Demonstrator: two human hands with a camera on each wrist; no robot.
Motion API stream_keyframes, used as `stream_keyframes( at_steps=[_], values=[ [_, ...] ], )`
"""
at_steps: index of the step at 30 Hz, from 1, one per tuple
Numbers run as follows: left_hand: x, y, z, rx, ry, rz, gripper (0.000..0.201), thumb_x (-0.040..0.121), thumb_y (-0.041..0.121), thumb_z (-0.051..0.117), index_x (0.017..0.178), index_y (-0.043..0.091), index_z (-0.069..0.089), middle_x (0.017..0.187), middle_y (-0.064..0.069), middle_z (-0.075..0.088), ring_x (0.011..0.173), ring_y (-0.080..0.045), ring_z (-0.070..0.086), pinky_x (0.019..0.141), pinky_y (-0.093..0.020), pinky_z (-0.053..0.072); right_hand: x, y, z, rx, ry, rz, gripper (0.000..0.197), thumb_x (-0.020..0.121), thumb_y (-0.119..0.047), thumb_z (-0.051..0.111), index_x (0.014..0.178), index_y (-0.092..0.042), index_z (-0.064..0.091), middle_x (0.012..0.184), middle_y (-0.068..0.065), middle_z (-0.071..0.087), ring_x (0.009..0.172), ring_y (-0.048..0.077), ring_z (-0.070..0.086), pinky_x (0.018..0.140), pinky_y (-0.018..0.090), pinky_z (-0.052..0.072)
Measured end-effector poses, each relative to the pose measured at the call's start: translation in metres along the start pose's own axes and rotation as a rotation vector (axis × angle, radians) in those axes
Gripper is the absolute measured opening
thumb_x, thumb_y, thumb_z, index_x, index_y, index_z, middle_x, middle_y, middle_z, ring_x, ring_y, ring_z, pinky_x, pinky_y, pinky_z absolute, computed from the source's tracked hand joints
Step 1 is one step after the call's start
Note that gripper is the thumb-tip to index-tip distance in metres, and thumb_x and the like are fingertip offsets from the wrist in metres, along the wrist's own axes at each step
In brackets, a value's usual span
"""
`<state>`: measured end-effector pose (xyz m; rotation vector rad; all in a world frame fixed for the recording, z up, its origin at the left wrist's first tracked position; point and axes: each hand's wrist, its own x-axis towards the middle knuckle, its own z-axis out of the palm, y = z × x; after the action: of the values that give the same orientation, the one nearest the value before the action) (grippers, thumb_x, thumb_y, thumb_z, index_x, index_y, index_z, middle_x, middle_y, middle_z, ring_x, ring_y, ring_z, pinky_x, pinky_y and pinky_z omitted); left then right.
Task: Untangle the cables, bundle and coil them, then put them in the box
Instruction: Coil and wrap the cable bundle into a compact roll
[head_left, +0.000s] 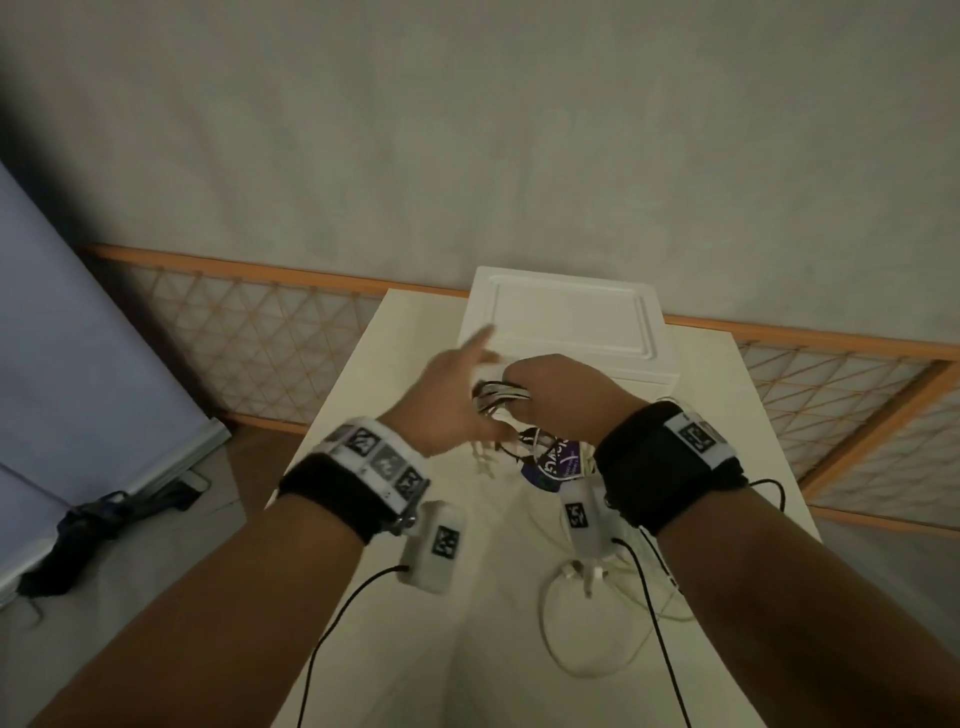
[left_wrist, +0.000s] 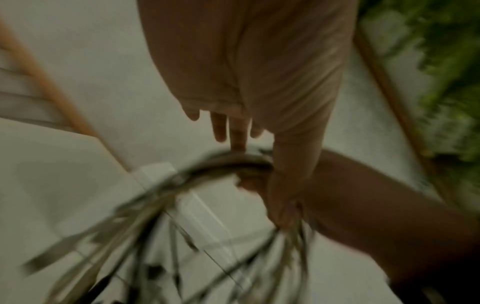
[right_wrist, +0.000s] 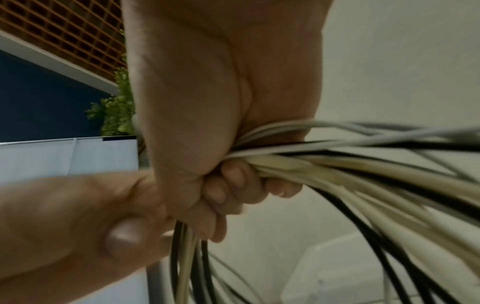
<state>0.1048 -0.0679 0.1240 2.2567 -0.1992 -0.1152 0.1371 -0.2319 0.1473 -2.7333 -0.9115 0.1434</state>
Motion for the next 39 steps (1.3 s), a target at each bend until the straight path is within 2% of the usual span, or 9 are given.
stream_keyframes(
  at_steps=[4,11,14,18,21,26,31,35,39],
  values=[
    [0.013,0.023,0.023,0.032,0.019,0.165,0.089,0.069,0.011,0.080,0.142,0.025,0.031,0.116,0.001,0.059,0.099,-0.016,0.062,0.083,-0.027,0.051,-0.002,-0.011,-0.007,-0.140,0.104,0.015,0.017,0.083,-0.012,0.055,0.091,-0.003,0.067,0.085,0.011,0.066,0.078,0.023,0.064,0.058,0.029,0.039],
    [0.013,0.030,0.023,0.240,-0.168,0.204,0.121,0.062,0.012,0.084,0.150,0.034,0.005,0.101,0.003,0.064,0.087,-0.013,0.064,0.078,-0.025,0.052,-0.019,0.009,0.020,0.312,0.161,0.070,0.045,0.078,-0.005,0.062,0.119,-0.002,0.044,0.084,0.001,0.060,0.076,0.017,0.060,0.066,0.031,0.049],
    [0.014,0.028,0.017,0.378,-0.140,0.137,0.106,0.067,0.013,0.083,0.151,0.026,0.020,0.107,0.000,0.065,0.095,-0.017,0.063,0.081,-0.028,0.050,-0.031,0.021,0.029,0.387,0.208,0.103,0.038,0.071,-0.010,0.069,0.101,-0.011,0.045,0.084,0.003,0.062,0.072,0.020,0.060,0.063,0.035,0.049],
    [0.008,0.038,0.013,0.549,-0.084,0.122,0.014,0.076,0.019,0.072,0.077,0.020,0.058,0.069,0.008,0.054,0.080,-0.022,0.062,0.057,-0.026,0.036,-0.037,0.022,0.044,0.289,0.493,-0.023,0.027,0.065,-0.011,0.066,0.085,-0.013,0.048,0.085,0.004,0.056,0.073,0.022,0.053,0.062,0.037,0.045],
    [0.007,0.047,0.005,0.458,0.044,0.116,0.024,0.076,0.018,0.064,0.058,0.024,0.049,0.058,0.007,0.049,0.064,-0.018,0.054,0.050,-0.026,0.030,-0.036,0.008,0.053,0.255,0.736,0.008,0.022,0.066,-0.010,0.060,0.087,-0.010,0.055,0.084,0.003,0.054,0.076,0.019,0.050,0.065,0.029,0.041],
    [0.002,0.066,-0.020,0.204,0.261,0.138,0.016,0.072,0.016,0.071,0.062,0.022,0.060,0.062,0.003,0.059,0.060,-0.013,0.055,0.056,-0.026,0.039,-0.038,0.025,0.083,0.626,0.422,0.451,0.011,0.076,-0.027,0.060,0.079,-0.020,0.052,0.070,-0.001,0.060,0.069,0.022,0.060,0.069,0.041,0.052],
    [0.004,0.081,-0.076,0.036,0.520,0.168,0.016,0.071,0.008,0.075,0.065,0.017,0.064,0.055,0.010,0.050,0.044,0.003,0.044,0.047,-0.014,0.032,-0.051,0.069,0.125,0.036,0.001,0.501,0.026,0.089,-0.044,0.042,0.093,-0.023,0.059,0.088,0.001,0.067,0.089,0.026,0.064,0.080,0.036,0.044],
    [0.008,0.076,-0.100,-0.016,0.547,0.139,0.013,0.071,0.010,0.073,0.065,0.016,0.063,0.057,0.003,0.050,0.044,0.002,0.044,0.048,-0.016,0.032,-0.083,0.104,0.132,-0.065,0.096,0.529,0.005,0.088,-0.027,0.048,0.089,-0.026,0.053,0.094,0.001,0.070,0.093,0.026,0.064,0.082,0.033,0.039],
    [0.015,0.068,-0.115,-0.175,0.684,0.065,0.009,0.071,0.017,0.073,0.065,0.016,0.066,0.049,0.007,0.045,0.043,-0.005,0.038,0.049,-0.023,0.032,-0.114,0.128,0.136,-0.092,0.247,0.603,0.049,0.074,-0.025,0.066,0.121,-0.026,0.056,0.115,-0.005,0.063,0.108,0.023,0.056,0.091,0.040,0.039]
  ],
)
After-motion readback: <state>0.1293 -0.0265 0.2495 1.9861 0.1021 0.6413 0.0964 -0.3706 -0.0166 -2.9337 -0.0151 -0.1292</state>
